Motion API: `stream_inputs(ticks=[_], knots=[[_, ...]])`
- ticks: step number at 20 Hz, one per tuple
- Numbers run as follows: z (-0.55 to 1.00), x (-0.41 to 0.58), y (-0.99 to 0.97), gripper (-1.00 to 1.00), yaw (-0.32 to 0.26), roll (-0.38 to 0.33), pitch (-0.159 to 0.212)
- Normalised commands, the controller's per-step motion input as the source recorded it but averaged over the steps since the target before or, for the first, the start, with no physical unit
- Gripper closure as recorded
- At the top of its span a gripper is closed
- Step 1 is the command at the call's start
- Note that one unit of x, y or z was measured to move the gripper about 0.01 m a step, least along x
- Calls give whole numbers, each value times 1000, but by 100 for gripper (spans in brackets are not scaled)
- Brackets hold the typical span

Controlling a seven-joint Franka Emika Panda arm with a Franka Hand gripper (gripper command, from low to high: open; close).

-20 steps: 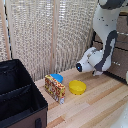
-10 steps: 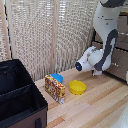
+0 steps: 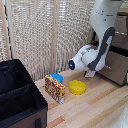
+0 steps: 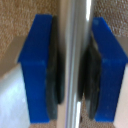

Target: Move your gripper towards the bottom drawer handle. Grasp the handle gently with your gripper. Apply gentle outward force to slide the bottom drawer open.

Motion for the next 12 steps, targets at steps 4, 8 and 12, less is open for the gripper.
stream_inputs(ticks=[4, 8, 12], knots=[[-44, 246, 891, 100, -19, 57, 27], [0, 149, 529, -100, -26, 4, 13], [149, 199, 60, -100, 8, -57, 0]])
